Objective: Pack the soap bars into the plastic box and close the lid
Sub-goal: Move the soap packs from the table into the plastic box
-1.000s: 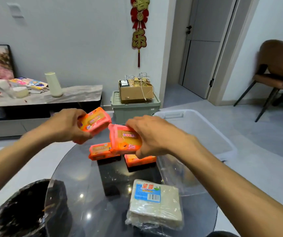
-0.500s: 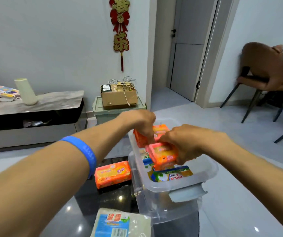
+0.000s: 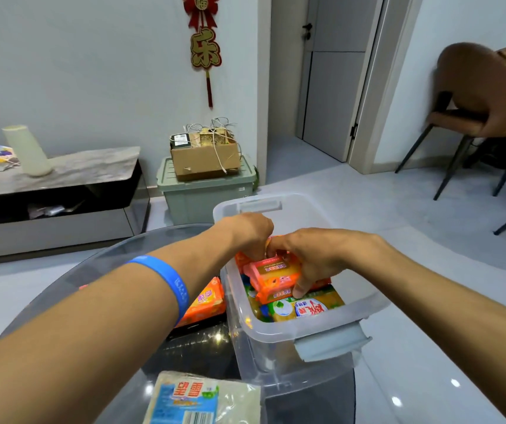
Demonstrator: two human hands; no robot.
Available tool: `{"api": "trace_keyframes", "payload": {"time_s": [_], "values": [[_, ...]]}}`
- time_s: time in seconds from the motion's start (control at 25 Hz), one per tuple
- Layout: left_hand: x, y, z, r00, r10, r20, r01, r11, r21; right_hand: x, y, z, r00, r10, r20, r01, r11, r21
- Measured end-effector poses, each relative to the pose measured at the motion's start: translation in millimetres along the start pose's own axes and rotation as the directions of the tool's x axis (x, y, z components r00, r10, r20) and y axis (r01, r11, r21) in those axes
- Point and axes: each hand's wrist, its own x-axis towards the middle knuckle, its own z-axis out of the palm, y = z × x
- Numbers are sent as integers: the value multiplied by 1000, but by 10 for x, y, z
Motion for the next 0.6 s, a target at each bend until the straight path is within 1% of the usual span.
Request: {"api": "trace_keyframes", "payload": {"time_s": [0.12, 0.2, 0.28, 0.32, 0.36, 0.4, 0.44, 0.48, 0.52, 0.56, 0.6], "values": [[-61, -22, -92, 1000, -2, -6, 2, 1000, -3, 37, -65, 15, 1000, 29, 0, -29, 999, 19], [-195, -62, -221, 999, 4, -41, -5, 1000, -27, 64, -103, 41, 998, 60, 13, -61, 998, 16], [-426, -166, -360, 989, 24, -144, -39, 994, -101, 29, -161, 45, 993, 111, 35, -111, 993, 26], [-585, -224, -423, 975, 34, -221, -70, 985, -157, -22, -187, 36, 990, 137, 17, -137, 991, 6], [-787, -302, -456, 945, 30, -325, -110, 967, -228, -84, -241, 23, 989, 143, -49, -144, 989, -32], [-1029, -399, -435, 899, 1, -438, -156, 935, -318, -152, -342, 25, 979, 119, -165, -132, 989, -69], [-1269, -510, -362, 836, -52, -546, -204, 895, -398, -224, -468, 37, 944, 65, -325, -98, 991, -86], [-1494, -635, -240, 774, -128, -621, -226, 859, -459, -298, -633, 61, 869, -4, -494, -39, 996, -76], [-1697, -785, -87, 743, -205, -637, -206, 836, -509, -369, -846, 82, 785, -70, -616, 40, 997, -63], [-1855, -944, 89, 767, -269, -582, -132, 823, -553, -408, -1078, 90, 734, -136, -666, 113, 991, -78], [-1969, -1107, 285, 833, -316, -455, -1, 820, -572, -395, -1326, 85, 730, -203, -652, 156, 979, -130]]}}
